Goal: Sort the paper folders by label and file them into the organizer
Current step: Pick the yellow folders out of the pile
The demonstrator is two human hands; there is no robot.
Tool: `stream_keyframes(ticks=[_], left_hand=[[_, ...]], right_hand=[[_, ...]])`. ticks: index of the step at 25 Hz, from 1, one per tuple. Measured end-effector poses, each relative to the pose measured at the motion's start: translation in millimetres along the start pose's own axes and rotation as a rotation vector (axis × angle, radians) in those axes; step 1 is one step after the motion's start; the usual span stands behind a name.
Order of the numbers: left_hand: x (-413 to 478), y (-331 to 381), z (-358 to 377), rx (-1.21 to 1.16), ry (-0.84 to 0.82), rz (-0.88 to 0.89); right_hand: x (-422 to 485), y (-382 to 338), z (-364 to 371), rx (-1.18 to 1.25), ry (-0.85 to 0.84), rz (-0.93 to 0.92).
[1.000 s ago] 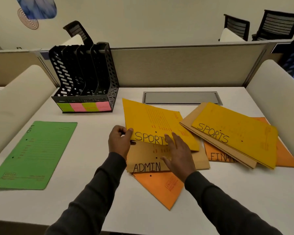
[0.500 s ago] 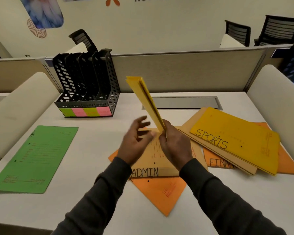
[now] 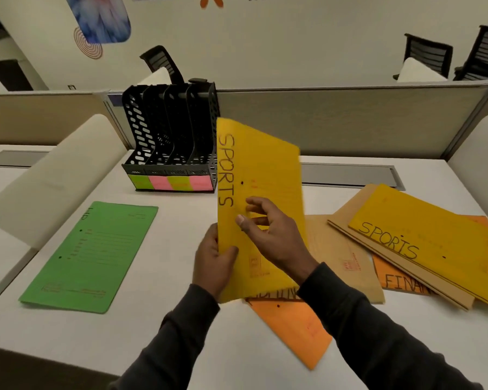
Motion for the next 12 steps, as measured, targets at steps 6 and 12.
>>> stream_keyframes(ticks=[6,12], left_hand=[[54.4,-65.0,-109.4,-0.064,0.011,-0.313],[108.1,-150.3,-219.0,0.032,0.104,-0.489]], right_hand=[[-9.2,84.6,40.2,-0.581,0.056,0.262],[-34.8,124.2,105.3,-0.600,-0.112,0.349]])
Point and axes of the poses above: each hand's wrist, its own x-axis towards the middle knuckle, its own z-axis out of the palm, y = z × x, the point moved 4 cm from there along x, towards the middle knuckle, and after that the axes turned 9 degrees about y, right-handed, at the moved point
